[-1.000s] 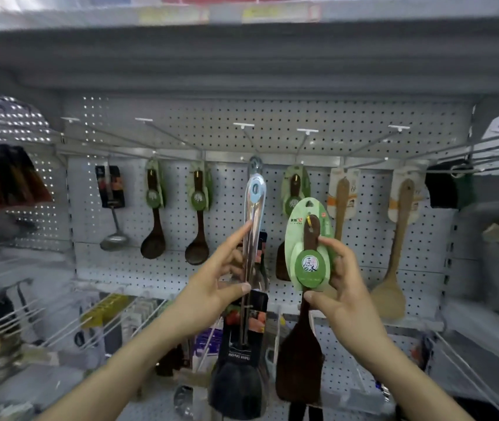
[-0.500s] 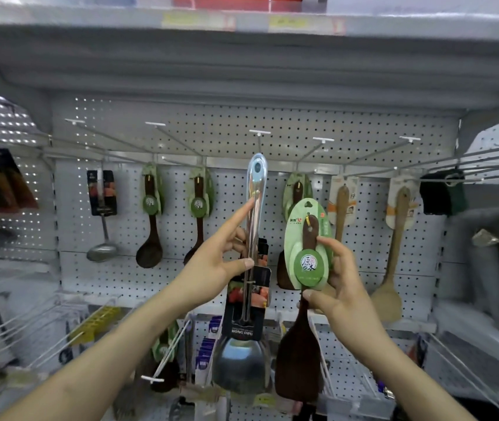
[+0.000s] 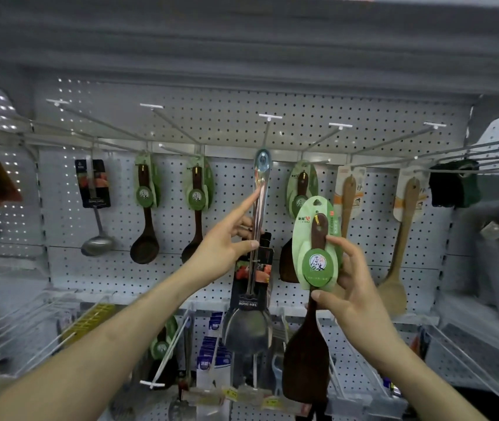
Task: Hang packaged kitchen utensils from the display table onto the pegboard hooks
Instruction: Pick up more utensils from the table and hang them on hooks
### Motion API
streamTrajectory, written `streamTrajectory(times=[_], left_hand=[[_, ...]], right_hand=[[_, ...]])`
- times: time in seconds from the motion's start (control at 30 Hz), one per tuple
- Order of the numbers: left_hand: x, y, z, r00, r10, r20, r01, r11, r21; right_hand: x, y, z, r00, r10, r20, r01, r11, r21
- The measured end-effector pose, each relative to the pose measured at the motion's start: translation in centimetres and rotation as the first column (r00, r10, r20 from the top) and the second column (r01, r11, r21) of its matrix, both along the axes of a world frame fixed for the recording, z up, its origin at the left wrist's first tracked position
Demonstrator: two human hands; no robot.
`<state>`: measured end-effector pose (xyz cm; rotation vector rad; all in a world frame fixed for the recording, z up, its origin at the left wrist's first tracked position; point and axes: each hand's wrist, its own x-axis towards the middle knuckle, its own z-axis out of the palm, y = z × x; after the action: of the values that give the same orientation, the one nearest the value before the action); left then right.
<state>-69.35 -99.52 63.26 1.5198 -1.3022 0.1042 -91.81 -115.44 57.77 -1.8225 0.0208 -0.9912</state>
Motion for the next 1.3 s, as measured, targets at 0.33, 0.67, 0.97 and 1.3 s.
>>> streamTrajectory(times=[0.33,0.67,0.97,1.3], left_hand=[[5.9,-5.3,-0.1,0.999,0.052,-0.012,-0.052,0.999,0.000],[6.0,-5.8,-0.4,0.999,0.033,-0.022,-0.033,0.999,-0.005],[-3.2,-1.4,-4.0,0.997,-0.035,0.067,0.031,0.997,0.070],[-8.4,0.2,-9.3,0.990,-0.141,-0.017,0.142,0.981,0.133]], right_hand=[[-0.7,-2.2,-1.5,0.999,-0.050,-0.022,0.050,0.999,-0.004],[-2.1,-2.6,0.2,0.999,-0.046,0.005,0.046,0.998,-0.042],[-1.2,-1.6,5.0,0.998,0.006,0.067,0.000,0.995,-0.099],[0.3,-2.2,5.7,0.998,0.000,0.066,0.007,0.993,-0.115]])
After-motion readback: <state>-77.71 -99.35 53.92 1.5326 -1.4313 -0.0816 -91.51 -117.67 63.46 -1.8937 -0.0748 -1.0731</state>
